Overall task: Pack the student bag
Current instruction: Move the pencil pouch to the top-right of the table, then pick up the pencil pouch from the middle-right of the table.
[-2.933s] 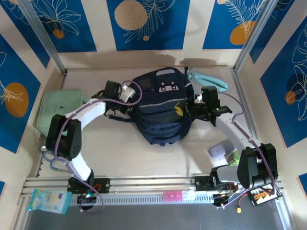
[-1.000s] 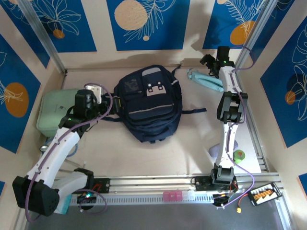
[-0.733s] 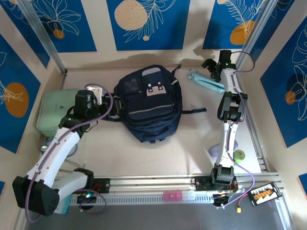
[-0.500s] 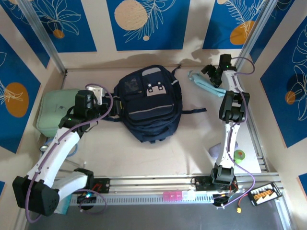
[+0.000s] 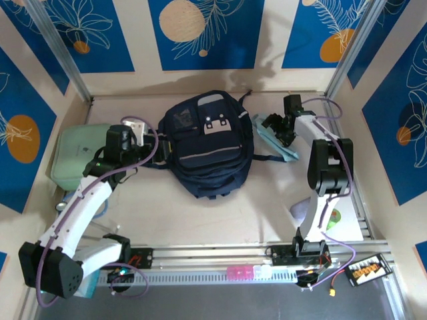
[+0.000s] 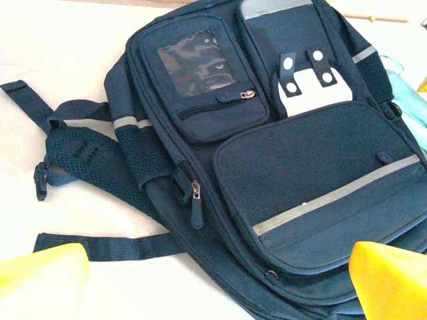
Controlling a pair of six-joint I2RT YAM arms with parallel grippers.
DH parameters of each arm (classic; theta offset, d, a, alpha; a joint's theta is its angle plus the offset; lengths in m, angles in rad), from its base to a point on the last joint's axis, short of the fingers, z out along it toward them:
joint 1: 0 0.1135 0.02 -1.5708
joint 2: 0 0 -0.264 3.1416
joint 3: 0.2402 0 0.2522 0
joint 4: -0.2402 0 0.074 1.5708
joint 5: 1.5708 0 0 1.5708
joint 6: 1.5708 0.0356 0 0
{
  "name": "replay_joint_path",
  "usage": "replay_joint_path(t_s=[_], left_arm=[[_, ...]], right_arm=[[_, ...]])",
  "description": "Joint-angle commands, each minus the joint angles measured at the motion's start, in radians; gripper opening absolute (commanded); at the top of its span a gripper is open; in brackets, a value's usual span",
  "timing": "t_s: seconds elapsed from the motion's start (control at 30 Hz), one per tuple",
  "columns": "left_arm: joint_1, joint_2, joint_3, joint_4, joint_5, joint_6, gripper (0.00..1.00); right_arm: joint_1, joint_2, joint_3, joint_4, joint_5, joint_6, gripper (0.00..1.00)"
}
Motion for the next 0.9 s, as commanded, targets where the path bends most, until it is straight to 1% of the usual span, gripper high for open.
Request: replay_joint_path(t_s=[0.0,0.13,0.3,0.4,0.5,0.63,0.8,0.87], left_arm=[[0.003,0.010,0.023,0.005,0.032,0.018,1.00],[0.003,0.022,0.036,0.003,0.042,0.027,1.00],[0.003,0.026,0.047,0.006,0.046,0.039,1.00],[0.003,0.029,0.048,0.009,0.051,0.047,1.00],[0.003,0.040,0.060,0.003,0.056,0.050,1.00],[0.003,0.053,0.078,-0.006,0.064,0.049,1.00],[0.003,0.052,0.082,-0.005,0.068,0.041,1.00],[0.003,0.054,0.087,-0.006,0.071,0.037,1.00]], right_arm=[[-0.008,-0.094,-0.060,0.001,0.054,-0.046,0.90],[0.014,-0.115,-0.002,-0.079,0.108,-0.271,0.90],[0.090,-0.045,0.070,-0.200,0.221,-0.607,0.86],[0.134,-0.001,0.083,-0.239,0.265,-0.738,0.85],[0.138,0.036,0.095,-0.252,0.266,-0.794,0.85],[0.116,0.086,0.140,-0.263,0.289,-0.782,0.85],[0.097,0.132,0.174,-0.268,0.220,-0.799,0.83],[0.093,0.157,0.196,-0.280,0.207,-0.813,0.81]])
